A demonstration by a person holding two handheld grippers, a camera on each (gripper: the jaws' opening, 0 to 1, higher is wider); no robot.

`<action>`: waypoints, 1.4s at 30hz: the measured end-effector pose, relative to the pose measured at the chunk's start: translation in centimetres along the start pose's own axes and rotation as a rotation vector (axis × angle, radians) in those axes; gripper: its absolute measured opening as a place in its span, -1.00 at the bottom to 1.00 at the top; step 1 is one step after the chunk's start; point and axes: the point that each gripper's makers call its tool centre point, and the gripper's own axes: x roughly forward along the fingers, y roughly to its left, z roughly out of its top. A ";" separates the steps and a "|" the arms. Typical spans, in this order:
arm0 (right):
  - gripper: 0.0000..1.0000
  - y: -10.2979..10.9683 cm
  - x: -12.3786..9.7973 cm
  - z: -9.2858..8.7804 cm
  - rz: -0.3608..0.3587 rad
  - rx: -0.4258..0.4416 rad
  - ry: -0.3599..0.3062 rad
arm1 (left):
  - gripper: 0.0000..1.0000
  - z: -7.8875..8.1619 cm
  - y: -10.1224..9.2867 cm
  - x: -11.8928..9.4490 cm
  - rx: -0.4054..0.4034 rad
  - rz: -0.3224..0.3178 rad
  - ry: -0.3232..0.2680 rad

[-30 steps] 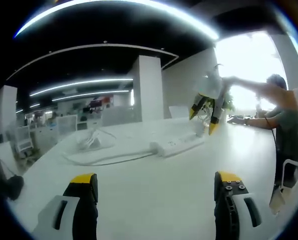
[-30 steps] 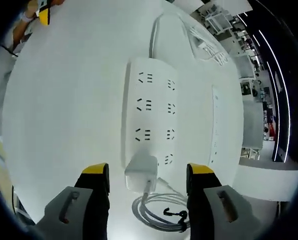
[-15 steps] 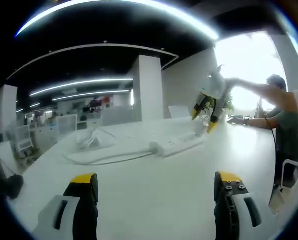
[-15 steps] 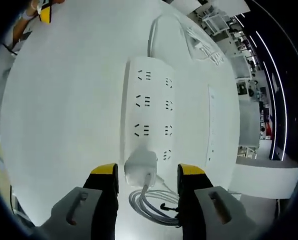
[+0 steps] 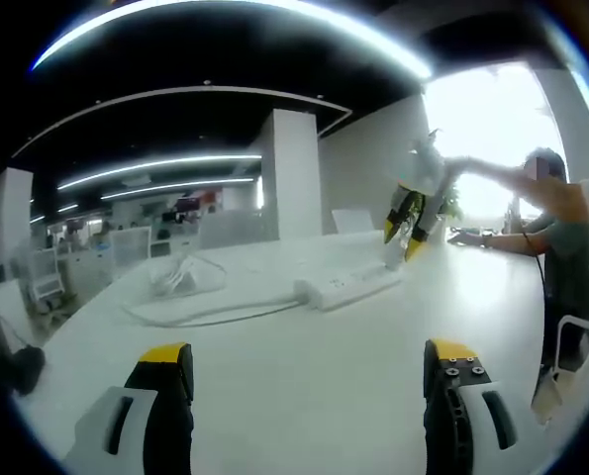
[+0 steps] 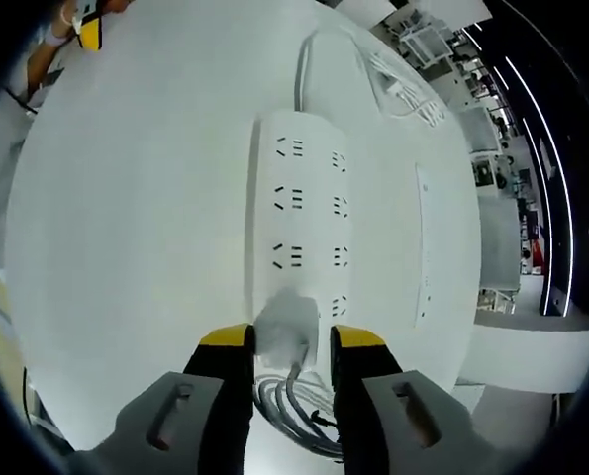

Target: Straighten the power strip on the desk, plug the charger into it

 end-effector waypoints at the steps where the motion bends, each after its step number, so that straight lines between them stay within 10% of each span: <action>1: -0.51 0.1 0.1 0.0 0.004 -0.006 0.001 | 0.98 0.0 0.0 0.0 0.001 0.000 0.000; 29: -0.56 -0.7 0.6 0.0 0.202 0.102 0.042 | 0.98 0.3 -0.5 0.9 0.009 -0.005 0.008; 42: -0.57 -0.4 0.9 0.1 0.166 0.072 0.057 | 0.98 0.2 -0.4 1.1 0.004 0.003 0.008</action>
